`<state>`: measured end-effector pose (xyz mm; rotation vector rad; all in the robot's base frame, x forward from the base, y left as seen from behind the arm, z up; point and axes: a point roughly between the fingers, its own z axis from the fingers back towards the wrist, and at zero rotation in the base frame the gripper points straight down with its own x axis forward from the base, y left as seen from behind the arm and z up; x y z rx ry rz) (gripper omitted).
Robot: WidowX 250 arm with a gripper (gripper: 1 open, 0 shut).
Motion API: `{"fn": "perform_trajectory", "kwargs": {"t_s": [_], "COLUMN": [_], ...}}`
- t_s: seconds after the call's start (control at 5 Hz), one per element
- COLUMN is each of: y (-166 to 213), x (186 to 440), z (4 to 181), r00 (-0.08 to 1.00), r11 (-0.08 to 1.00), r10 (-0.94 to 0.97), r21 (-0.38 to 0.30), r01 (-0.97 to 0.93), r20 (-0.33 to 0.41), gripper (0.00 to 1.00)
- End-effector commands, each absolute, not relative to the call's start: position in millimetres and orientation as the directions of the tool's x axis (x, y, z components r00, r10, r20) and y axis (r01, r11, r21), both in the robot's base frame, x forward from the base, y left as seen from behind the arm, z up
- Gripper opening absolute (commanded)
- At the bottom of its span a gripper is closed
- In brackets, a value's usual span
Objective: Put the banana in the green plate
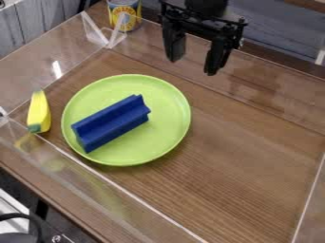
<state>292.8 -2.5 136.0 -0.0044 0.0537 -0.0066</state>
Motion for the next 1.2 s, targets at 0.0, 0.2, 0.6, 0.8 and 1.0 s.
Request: {"fn": "perform_trajectory", "kwargs": {"t_s": [0.0, 0.2, 0.6, 0.8, 1.0], "y": [3.0, 22.9, 74.8, 98.0, 120.0], "x": [284.6, 278.6, 252.2, 231.8, 228.1], "z": [126.4, 136.3, 156.1, 161.8, 158.3], "r00": [0.996, 0.999, 0.989, 0.98, 0.965], "r11": [0.998, 0.999, 0.989, 0.981, 0.966], "r10": [-0.069, 0.035, 0.148, 0.195, 0.257], "r21": [-0.005, -0.003, -0.005, -0.003, -0.007], "r01": [0.069, -0.036, -0.148, -0.195, -0.257], "r20": [-0.065, -0.04, 0.01, 0.027, 0.044], "gripper": [1.0, 1.0, 1.0, 1.0, 0.0]}}
